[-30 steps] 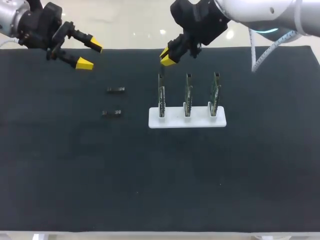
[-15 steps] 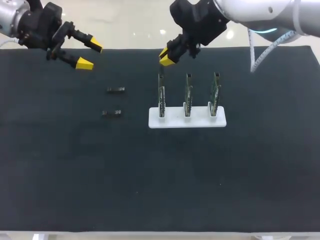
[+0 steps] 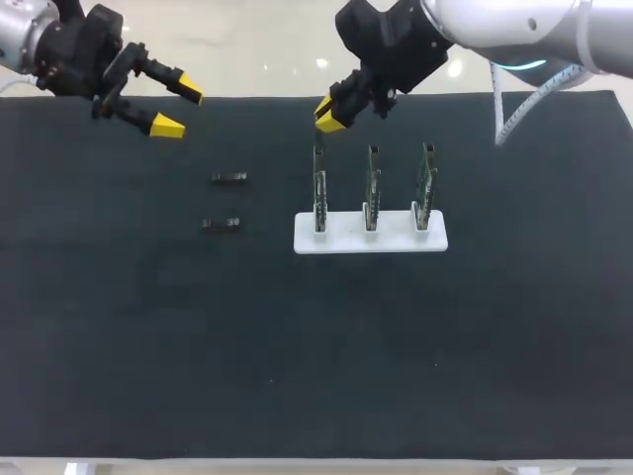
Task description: Pick up the optical module with the left hand, and insert it into the network port with the right hand.
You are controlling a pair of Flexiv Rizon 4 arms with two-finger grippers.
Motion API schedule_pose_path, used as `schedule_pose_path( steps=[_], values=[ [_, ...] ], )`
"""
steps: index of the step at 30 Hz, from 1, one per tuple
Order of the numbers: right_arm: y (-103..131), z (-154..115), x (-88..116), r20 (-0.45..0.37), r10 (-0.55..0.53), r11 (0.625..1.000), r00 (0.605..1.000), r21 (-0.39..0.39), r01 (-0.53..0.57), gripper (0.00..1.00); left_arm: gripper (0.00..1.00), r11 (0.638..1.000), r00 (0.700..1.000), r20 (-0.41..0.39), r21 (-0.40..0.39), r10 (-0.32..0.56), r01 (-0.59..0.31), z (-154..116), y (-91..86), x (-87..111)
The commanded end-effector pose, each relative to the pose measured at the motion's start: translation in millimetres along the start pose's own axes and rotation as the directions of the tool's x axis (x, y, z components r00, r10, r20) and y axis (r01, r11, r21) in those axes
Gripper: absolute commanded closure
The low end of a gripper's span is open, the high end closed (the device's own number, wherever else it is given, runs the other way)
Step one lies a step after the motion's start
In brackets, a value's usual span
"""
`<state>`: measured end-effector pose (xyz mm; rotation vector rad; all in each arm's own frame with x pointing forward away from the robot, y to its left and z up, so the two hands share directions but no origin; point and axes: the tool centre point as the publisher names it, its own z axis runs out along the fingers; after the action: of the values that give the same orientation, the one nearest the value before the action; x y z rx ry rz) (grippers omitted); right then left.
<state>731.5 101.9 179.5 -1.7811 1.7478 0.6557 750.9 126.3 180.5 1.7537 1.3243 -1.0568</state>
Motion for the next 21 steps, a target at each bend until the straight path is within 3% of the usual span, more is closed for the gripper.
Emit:
schedule_pose_path(
  steps=[1, 21],
  values=[
    [0.8, 2.2, 2.1, 0.005, -0.002, 1.0, 1.0, 0.005, 0.002, 1.0, 0.0, 1.0, 1.0, -0.003, 0.002, 0.0, 0.0, 0.0, 1.1, -0.1],
    [3.9, 2.0, 1.5, 0.012, 0.007, 1.0, 1.0, -0.011, -0.007, 1.0, 0.0, 1.0, 1.0, -0.003, 0.002, 0.0, 0.0, 0.0, 1.1, -0.1]
  ],
)
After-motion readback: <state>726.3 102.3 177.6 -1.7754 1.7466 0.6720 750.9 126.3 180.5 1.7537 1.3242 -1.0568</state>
